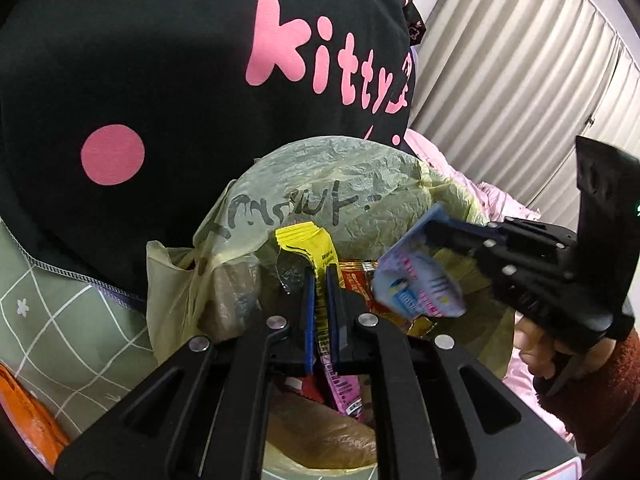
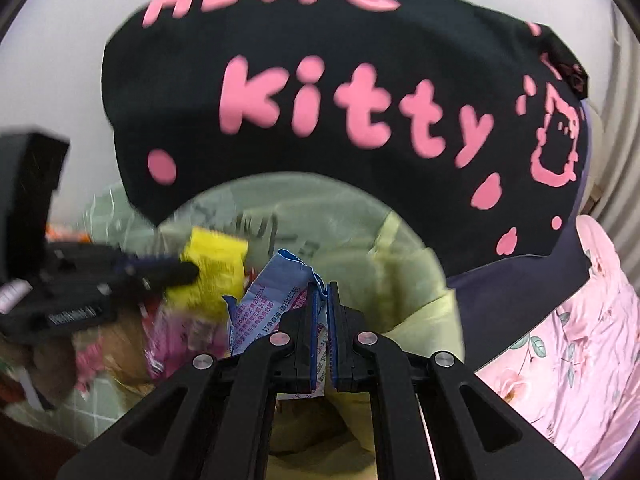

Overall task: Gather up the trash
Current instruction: 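Carry both wrappers to the yellow bag and open both tools inside, then move both tools back toward the snack packets on the table, then grasp the yellow-green snack bag with the right tool and lift it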

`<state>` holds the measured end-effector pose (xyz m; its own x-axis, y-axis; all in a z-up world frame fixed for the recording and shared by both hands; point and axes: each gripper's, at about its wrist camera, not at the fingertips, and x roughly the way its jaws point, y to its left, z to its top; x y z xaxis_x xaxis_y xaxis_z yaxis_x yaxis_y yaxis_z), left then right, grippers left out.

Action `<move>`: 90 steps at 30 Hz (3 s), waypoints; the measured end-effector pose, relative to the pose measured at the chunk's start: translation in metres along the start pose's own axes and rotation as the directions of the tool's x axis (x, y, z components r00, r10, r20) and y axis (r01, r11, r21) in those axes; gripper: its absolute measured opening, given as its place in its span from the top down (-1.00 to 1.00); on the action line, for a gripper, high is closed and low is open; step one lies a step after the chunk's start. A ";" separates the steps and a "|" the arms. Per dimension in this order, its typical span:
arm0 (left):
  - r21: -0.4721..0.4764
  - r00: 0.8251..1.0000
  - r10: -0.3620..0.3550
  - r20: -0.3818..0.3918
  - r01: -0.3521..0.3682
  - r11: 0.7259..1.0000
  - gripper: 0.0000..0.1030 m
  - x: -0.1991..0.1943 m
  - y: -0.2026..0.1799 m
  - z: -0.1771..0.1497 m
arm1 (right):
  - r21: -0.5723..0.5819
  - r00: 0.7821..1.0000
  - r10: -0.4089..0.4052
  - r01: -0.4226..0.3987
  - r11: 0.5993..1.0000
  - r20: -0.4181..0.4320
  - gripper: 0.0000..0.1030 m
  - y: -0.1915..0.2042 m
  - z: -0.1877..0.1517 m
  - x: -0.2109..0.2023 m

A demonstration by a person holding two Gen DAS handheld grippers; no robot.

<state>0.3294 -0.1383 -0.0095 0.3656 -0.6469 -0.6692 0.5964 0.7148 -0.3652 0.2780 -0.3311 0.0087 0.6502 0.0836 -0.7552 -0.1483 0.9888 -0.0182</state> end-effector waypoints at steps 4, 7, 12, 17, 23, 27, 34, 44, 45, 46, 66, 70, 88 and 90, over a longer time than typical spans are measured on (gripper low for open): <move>0.017 1.000 0.000 -0.014 0.000 1.000 0.90 0.004 -0.007 0.001 | 0.002 1.000 -0.013 0.013 1.000 -0.006 0.89 -0.002 -0.004 -0.002; 0.020 1.000 -0.015 -0.017 0.015 1.000 0.90 0.021 -0.013 0.012 | 0.023 1.000 -0.031 0.031 0.999 0.002 0.89 -0.007 -0.006 -0.008; 0.001 0.999 -0.054 -0.010 0.054 0.999 0.90 0.024 -0.016 0.022 | 0.043 0.999 -0.041 0.040 0.998 0.015 0.89 -0.011 -0.010 -0.018; 0.057 0.997 -0.078 0.025 0.077 0.995 0.90 0.015 -0.031 0.028 | 0.057 0.999 -0.044 0.042 0.997 0.027 0.89 -0.009 -0.015 -0.025; 0.038 0.995 -0.097 -0.008 0.098 0.995 0.81 0.011 -0.029 0.025 | 0.106 0.999 -0.032 0.029 0.994 0.030 0.86 -0.010 -0.018 -0.025; -0.017 0.995 -0.101 0.011 0.102 0.995 0.26 -0.001 -0.022 0.025 | 0.131 0.999 -0.034 0.029 0.991 0.033 0.44 -0.010 -0.021 -0.026; -0.091 0.995 -0.006 0.102 0.015 0.996 0.02 -0.051 -0.004 0.007 | 0.125 0.995 -0.065 0.055 0.991 0.075 0.37 0.004 -0.018 -0.039; -0.216 0.949 0.264 0.172 -0.226 0.950 0.00 -0.123 0.046 -0.057 | 0.024 0.975 0.110 -0.117 0.993 0.194 0.09 0.061 0.010 -0.061; -0.227 0.944 0.283 0.172 -0.242 0.943 0.00 -0.129 0.051 -0.062 | 0.006 0.971 0.140 -0.144 0.990 0.194 0.05 0.070 0.011 -0.059; -0.243 0.935 0.309 0.173 -0.264 0.933 -0.01 -0.137 0.058 -0.070 | -0.015 0.966 0.173 -0.173 0.985 0.190 0.04 0.081 0.013 -0.055; -0.608 0.762 0.636 0.123 -0.448 0.655 -0.24 -0.287 0.192 -0.207 | -0.255 0.915 0.401 -0.377 0.890 0.050 0.03 0.250 0.031 0.000; -0.627 0.797 0.588 0.135 -0.391 0.673 -0.41 -0.291 0.209 -0.210 | -0.291 0.921 0.387 -0.359 0.887 0.044 0.03 0.268 0.037 0.009; -0.684 0.758 0.645 0.092 -0.423 0.595 -0.41 -0.305 0.241 -0.249 | -0.673 0.842 0.483 -0.503 0.543 -0.240 0.03 0.455 0.078 0.098; -0.691 0.755 0.651 0.083 -0.428 0.583 -0.41 -0.308 0.244 -0.255 | -0.696 0.852 0.445 -0.497 0.519 -0.277 0.04 0.472 0.075 0.116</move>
<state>0.1798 0.3029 -0.0571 0.7231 -0.0448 -0.6893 -0.3021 0.8769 -0.3738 0.3389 0.1543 -0.0383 0.2815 0.4768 -0.8327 -0.9184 0.3853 -0.0899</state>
